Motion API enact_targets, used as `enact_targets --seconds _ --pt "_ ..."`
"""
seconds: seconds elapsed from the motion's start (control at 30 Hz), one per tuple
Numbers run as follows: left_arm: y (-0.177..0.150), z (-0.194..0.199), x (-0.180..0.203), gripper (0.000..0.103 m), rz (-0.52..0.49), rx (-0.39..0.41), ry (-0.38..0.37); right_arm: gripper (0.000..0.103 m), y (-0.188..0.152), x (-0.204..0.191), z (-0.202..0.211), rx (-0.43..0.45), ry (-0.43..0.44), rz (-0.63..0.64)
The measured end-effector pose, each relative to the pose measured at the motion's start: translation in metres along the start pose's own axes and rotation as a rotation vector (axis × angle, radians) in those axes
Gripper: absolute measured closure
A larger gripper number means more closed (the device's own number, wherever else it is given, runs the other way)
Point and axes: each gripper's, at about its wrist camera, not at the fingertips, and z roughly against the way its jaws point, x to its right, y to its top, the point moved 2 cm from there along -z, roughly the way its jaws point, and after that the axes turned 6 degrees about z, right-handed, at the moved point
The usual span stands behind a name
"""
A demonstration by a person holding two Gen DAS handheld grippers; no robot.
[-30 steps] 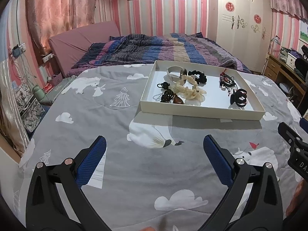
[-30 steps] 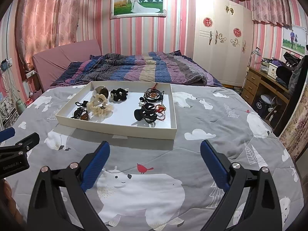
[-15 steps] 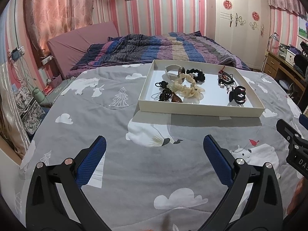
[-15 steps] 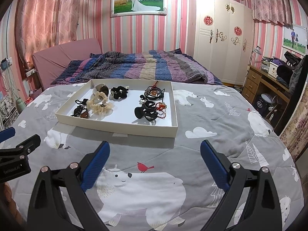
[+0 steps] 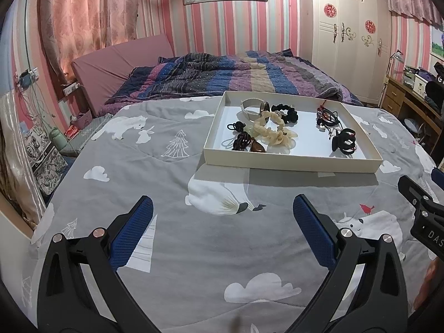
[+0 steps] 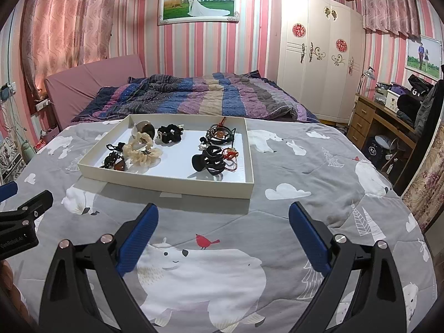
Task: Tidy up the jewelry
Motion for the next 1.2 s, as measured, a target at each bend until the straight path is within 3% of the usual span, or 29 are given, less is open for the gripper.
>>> enact_targets --seconds 1.2 --pt "-0.0002 -0.0009 -0.0015 0.003 0.002 -0.002 0.001 0.008 -0.0002 0.0007 0.0000 -0.004 -0.005 0.002"
